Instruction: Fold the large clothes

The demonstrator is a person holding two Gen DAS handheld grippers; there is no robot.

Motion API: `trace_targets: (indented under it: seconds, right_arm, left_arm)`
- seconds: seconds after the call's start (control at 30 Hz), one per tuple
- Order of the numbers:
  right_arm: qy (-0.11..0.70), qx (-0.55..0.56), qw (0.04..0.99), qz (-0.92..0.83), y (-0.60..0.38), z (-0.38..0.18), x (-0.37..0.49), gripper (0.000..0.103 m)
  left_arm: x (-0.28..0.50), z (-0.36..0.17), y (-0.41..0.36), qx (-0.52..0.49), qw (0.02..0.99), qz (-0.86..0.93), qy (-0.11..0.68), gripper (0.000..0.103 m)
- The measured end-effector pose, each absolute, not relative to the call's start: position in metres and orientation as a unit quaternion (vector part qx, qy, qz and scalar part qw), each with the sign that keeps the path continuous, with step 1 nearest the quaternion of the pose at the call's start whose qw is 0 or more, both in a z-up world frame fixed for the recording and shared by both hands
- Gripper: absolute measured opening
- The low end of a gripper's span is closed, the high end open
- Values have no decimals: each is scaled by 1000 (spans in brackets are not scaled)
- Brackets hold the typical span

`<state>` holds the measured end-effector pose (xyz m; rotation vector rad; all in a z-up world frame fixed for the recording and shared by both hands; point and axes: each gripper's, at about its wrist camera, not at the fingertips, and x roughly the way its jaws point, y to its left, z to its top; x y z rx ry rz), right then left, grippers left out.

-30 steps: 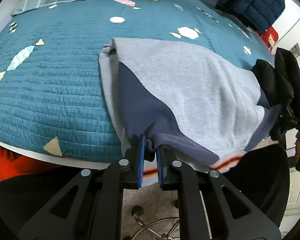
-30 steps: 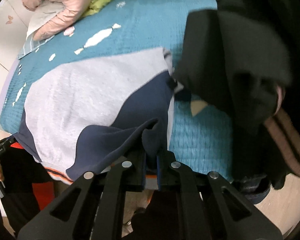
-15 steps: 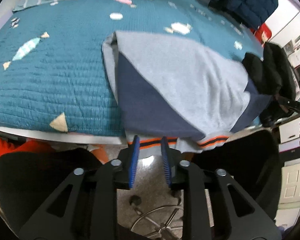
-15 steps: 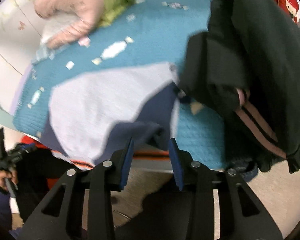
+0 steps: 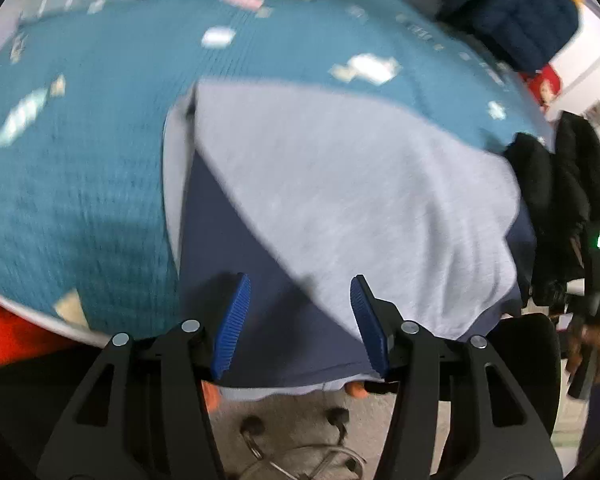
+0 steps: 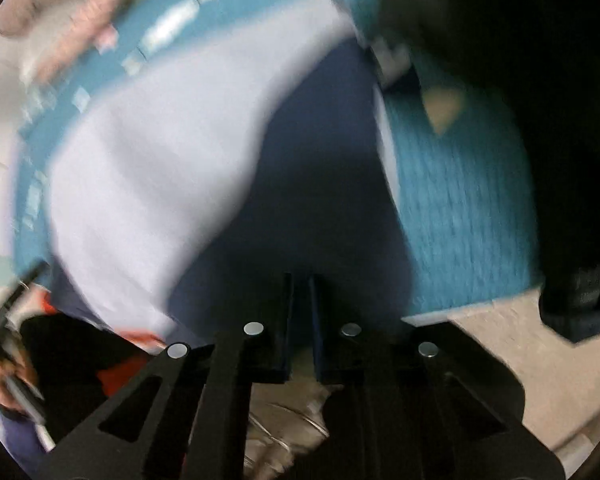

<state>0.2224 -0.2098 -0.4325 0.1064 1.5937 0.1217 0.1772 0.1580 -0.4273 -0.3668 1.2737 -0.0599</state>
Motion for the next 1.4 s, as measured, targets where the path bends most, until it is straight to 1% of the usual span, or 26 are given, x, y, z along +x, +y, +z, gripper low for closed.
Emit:
trace_targets:
  seconds: [0.03,0.13,0.27,0.33,0.43,0.53,0.57,0.63,0.7,0.8,0.87,0.9,0.93,1.0,1.03,1.1,1.2,1.3,1.33,1.4]
  right_arm:
    - [716,48,694,49,-214,-439,220,1]
    - [714,109,690,42,-229,-448,220,0]
    - [719,77,689,39,-220,-444,225,0]
    - [710,67,700,35,-214,-429,224,4]
    - [670,58,737,68,-189,-389,226,5]
    - [640,70,756,119,-150,-363,242,5]
    - [631,74,760,138,-132,-358,250,5]
    - [625,80,759,162,-100,-356,266,5]
    - [622,88,757,180,-76,-362,275,5]
    - [631,101,747,186,-44,-381,290,5]
    - [639,81,748,159,-28,-402,302,5]
    - [649,86,741,148,-29,-415,312,5]
    - [667,95,727,137,-30,-434,318,0]
    - [687,119,706,124,-41,-462,322,0]
    - [684,160,700,126,-50,-474,323,0]
    - [684,196,692,122,-59,-475,322,0]
    - [683,156,700,139,-51,-453,307,0]
    - [687,138,696,157,-53,-429,271,1]
    - [692,127,692,160,-55,-426,258,1]
    - [715,142,666,158,-54,-432,239,1]
  left_arm:
    - [174,-437,161,-176,782,-21,598,53]
    - [166,-448,169,-192,778,-16,598,54]
    - [163,-448,177,-210,776,-21,594,54]
    - [159,-441,184,-226,779,-20,585,54]
    - [154,-428,195,-234,796,-13,558,65]
    - [154,-427,208,-261,795,-1,548,66]
    - [154,-430,212,-273,790,5,548,71]
    - [154,-437,217,-280,782,18,556,75]
    - [153,-443,217,-286,777,18,561,75]
    - [147,-456,222,-302,763,32,571,80]
    - [145,-467,224,-321,748,32,580,80]
    - [144,-472,224,-330,741,27,584,80]
    - [144,-475,224,-332,739,26,585,80]
    - [144,-476,226,-332,741,21,583,83]
    - [147,-476,225,-334,740,20,583,85]
    - [149,-477,225,-337,739,16,584,88]
    - [152,-478,222,-326,741,14,586,90]
    - [152,-478,219,-322,744,11,586,91]
    - [152,-479,219,-324,744,10,584,91]
    - [153,-480,220,-331,742,11,582,92]
